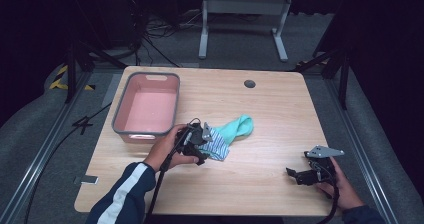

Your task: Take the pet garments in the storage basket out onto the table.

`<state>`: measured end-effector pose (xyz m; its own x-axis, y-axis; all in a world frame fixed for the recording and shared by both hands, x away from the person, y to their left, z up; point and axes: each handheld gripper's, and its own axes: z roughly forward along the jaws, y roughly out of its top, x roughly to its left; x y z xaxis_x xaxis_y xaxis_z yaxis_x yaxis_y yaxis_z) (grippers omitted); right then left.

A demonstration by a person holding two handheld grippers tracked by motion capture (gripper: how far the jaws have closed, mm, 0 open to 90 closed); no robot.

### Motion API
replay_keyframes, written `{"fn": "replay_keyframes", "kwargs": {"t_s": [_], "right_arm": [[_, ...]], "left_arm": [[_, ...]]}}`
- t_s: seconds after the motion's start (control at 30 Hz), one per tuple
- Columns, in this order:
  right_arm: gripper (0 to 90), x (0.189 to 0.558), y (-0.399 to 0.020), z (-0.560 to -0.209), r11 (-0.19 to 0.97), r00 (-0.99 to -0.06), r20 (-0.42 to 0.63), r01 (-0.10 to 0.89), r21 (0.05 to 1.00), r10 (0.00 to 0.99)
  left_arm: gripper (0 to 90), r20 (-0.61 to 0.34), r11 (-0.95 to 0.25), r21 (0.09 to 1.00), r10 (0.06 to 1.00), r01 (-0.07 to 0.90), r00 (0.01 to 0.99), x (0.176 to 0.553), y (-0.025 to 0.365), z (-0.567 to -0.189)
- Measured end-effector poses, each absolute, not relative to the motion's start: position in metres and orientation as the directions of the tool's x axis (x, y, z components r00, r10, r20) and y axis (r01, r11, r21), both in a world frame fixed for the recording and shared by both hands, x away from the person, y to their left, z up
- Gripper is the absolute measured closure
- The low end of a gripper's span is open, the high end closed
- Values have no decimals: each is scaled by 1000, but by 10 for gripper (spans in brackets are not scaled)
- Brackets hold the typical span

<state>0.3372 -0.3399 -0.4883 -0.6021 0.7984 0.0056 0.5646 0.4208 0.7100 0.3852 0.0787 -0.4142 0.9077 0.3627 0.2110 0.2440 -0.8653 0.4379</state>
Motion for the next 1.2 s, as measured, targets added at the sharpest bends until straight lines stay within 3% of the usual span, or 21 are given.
{"fn": "replay_keyframes", "kwargs": {"t_s": [0.93,1.2], "right_arm": [[6,337,-340,-488,421,-602,6,565,710,798],[6,337,-340,-488,421,-602,6,564,710,798]], "left_arm": [[232,259,-877,387,399,284,880,342,161,-444],[218,258,-839,433,466,330,846,335,193,-449]]}}
